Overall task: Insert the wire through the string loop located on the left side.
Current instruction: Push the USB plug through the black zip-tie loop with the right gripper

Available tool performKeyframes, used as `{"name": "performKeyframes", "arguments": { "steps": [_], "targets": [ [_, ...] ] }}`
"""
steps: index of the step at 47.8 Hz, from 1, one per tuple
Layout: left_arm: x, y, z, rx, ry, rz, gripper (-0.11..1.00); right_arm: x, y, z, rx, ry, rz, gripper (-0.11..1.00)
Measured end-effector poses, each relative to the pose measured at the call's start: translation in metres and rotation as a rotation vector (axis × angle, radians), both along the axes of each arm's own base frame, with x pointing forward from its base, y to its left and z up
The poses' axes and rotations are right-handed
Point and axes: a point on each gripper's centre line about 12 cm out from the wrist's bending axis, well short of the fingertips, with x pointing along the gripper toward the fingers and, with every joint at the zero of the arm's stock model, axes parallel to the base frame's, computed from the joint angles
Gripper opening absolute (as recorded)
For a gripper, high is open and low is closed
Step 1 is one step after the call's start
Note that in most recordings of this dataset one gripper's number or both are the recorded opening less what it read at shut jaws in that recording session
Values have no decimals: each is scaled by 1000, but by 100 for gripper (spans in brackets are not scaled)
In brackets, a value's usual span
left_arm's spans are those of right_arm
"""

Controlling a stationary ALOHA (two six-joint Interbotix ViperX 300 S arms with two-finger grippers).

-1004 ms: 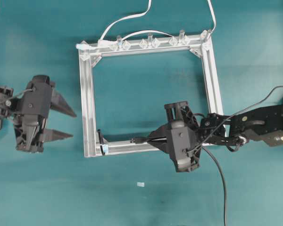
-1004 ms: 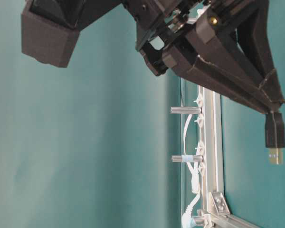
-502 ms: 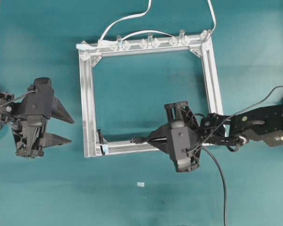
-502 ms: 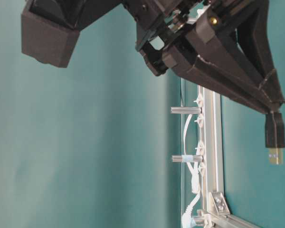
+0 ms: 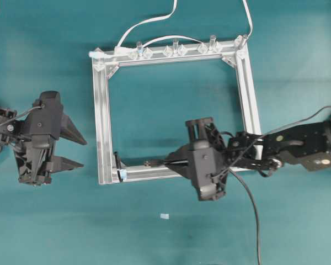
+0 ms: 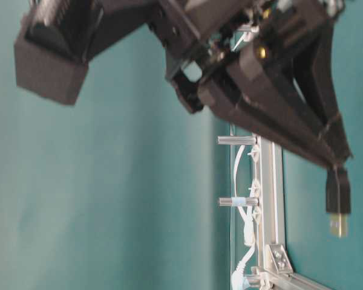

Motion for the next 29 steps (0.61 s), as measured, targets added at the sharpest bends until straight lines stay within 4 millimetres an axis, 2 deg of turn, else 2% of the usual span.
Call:
{"name": "performKeyframes", "arguments": {
  "steps": [29],
  "targets": [
    [0, 0, -1, 0, 2, 0, 67, 37, 8, -3, -5, -1, 35, 11]
  ]
}}
